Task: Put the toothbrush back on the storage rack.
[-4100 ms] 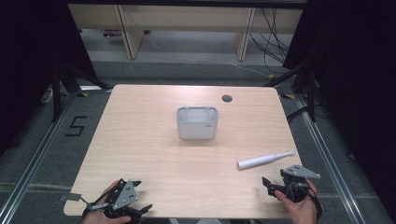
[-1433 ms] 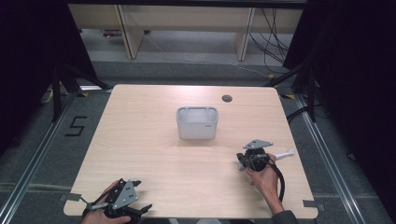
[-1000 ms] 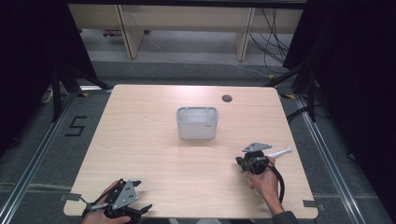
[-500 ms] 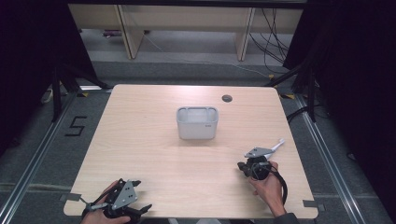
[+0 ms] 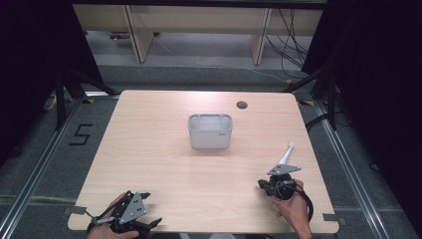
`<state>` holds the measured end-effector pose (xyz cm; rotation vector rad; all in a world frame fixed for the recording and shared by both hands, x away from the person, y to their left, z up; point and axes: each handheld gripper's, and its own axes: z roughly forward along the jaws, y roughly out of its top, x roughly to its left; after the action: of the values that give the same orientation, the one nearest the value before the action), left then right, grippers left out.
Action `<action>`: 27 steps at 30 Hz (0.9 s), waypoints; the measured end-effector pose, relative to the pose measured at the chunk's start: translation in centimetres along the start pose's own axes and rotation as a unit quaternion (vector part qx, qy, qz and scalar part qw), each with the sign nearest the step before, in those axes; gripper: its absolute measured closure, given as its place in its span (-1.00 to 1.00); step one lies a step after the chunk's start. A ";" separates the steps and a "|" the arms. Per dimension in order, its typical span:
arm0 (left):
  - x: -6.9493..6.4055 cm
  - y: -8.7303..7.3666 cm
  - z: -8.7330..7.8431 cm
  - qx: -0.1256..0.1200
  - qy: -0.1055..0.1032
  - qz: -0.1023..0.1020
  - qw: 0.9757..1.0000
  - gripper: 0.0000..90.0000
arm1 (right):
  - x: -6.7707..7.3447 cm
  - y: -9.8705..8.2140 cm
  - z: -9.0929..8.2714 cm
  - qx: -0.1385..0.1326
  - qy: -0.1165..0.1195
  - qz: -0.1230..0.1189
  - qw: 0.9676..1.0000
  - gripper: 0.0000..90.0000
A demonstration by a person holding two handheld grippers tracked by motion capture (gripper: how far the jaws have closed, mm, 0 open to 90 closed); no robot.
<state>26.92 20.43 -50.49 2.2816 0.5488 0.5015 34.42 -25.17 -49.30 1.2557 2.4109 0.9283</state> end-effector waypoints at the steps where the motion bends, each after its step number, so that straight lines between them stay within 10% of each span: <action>1: 0.0 0.0 0.0 0.000 0.000 0.000 1.000 -0.67 | 0.2 -0.1 -0.2 0.007 0.001 0.016 1.000 0.99; 4: -0.1 0.1 -0.1 0.005 -0.003 -0.002 1.000 -0.67 | -0.1 -0.5 -0.5 0.001 0.000 -0.011 1.000 0.98; 27: -0.1 0.1 -0.1 0.007 -0.002 -0.006 1.000 -0.67 | -1.4 -2.5 -2.4 0.009 0.004 0.005 1.000 0.99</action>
<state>26.79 20.40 -50.39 2.2913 0.5652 0.4883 32.45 -28.33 -49.22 1.2736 2.4270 0.9171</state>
